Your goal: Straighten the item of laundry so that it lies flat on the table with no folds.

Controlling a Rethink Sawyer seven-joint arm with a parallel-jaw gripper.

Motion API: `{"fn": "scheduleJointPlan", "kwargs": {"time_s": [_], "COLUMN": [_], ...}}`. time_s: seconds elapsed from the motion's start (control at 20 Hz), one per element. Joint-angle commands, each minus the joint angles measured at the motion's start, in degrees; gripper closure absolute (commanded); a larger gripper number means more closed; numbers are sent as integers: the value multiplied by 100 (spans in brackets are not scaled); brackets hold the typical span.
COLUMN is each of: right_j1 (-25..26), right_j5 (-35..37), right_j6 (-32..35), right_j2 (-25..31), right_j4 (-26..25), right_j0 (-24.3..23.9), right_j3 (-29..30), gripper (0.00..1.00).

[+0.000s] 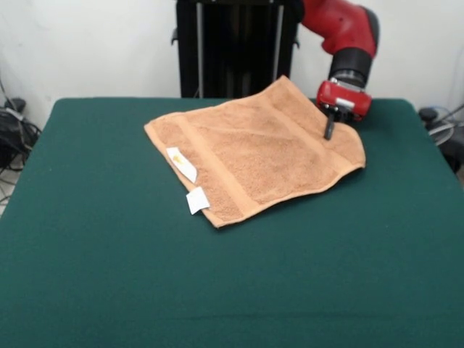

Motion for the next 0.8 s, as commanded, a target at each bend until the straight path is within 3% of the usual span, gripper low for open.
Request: {"fn": "scheduleJointPlan", "kwargs": {"time_s": [0.05,0.8], "right_j1": [1242,1093], "right_j5": [1610,1666], "right_j6": [2063,2105], "right_j2": [717,944], "right_j4": [394,756], "right_j0": [-47,-35], "right_j3": [1799,1935], "gripper": [100,100]}}
